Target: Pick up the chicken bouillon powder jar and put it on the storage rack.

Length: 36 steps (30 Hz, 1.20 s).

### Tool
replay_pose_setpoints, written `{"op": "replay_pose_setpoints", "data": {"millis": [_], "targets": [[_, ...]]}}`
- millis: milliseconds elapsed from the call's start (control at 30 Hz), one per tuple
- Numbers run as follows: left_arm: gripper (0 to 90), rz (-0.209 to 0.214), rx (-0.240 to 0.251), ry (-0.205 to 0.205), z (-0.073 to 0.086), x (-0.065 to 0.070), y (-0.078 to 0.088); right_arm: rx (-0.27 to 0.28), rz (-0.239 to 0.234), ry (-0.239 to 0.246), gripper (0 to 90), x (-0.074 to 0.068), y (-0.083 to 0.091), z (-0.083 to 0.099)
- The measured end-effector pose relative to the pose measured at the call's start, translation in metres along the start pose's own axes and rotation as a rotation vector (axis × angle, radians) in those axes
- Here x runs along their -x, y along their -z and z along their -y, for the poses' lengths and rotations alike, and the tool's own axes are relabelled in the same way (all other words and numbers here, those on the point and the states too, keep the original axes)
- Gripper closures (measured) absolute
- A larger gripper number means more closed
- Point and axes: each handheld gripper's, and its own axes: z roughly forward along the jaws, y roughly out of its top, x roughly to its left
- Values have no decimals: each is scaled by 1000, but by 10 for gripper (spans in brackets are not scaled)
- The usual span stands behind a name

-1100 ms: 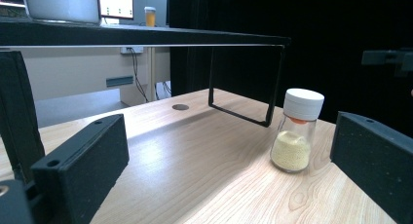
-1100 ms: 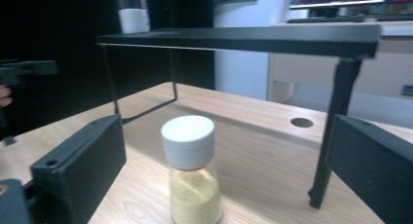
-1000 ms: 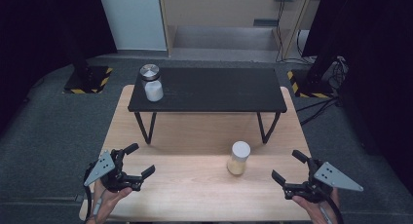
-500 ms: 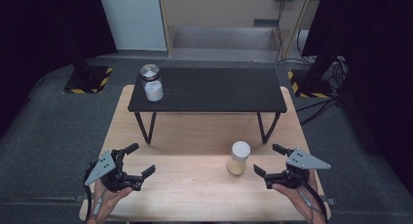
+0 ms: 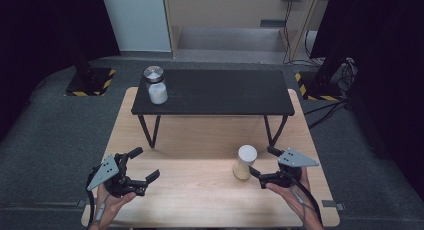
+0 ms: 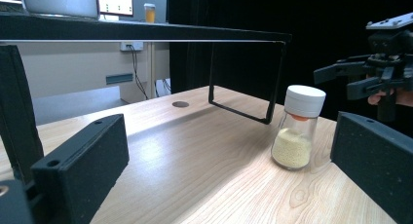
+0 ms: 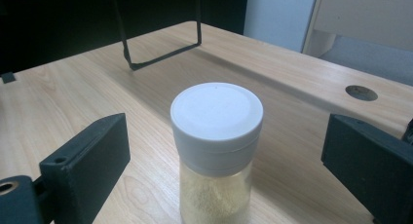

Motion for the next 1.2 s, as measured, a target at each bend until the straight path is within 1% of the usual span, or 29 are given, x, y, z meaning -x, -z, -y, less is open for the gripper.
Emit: {"op": "replay_pose_setpoints", "data": {"millis": [100, 133, 167, 233, 367, 567, 667, 733, 767, 833, 867, 900, 933, 1033, 1200], "targets": [[0, 2, 0, 0, 0, 0, 0, -4, -1, 3, 40, -1, -8, 1], [0, 2, 0, 0, 0, 0, 0, -4, -1, 3, 40, -1, -8, 1], [0, 2, 0, 2, 0, 0, 0, -9, -3, 5, 42, -2, -15, 2], [0, 1, 1, 1, 0, 0, 0, -11, -7, 2, 50, -3, -21, 3], [0, 1, 3, 4, 0, 0, 0, -9, -7, -23, 69, -3, -30, 8], [0, 2, 1, 5, 0, -1, 0, -10, 10, -39, 92, -4, -41, 12], [0, 3, 1, 4, 0, -1, 0, -13, 11, -41, 108, -3, -43, 13], [0, 4, 1, 3, 0, -1, 0, -7, 15, -39, 140, -3, -45, 14], [0, 4, 0, 3, 0, -1, 0, -7, 14, -37, 174, -3, -46, 14], [0, 4, -3, 0, 0, -1, 0, -11, 10, -23, 287, -2, -47, 14], [0, 3, 0, 2, 0, -1, 0, -13, -1, -26, 333, 0, -47, 15], [0, 3, 1, 3, 0, -1, 0, -7, -7, -33, 335, 0, -47, 16], [0, 2, 1, 4, 0, -1, 0, -10, 6, -20, 336, -4, -48, 15], [0, 3, 0, 3, 0, -1, 0, -13, 10, -15, 337, -5, -48, 13], [0, 2, -2, -1, 0, -1, 0, -18, 15, -27, 337, -6, -46, 12]]}}
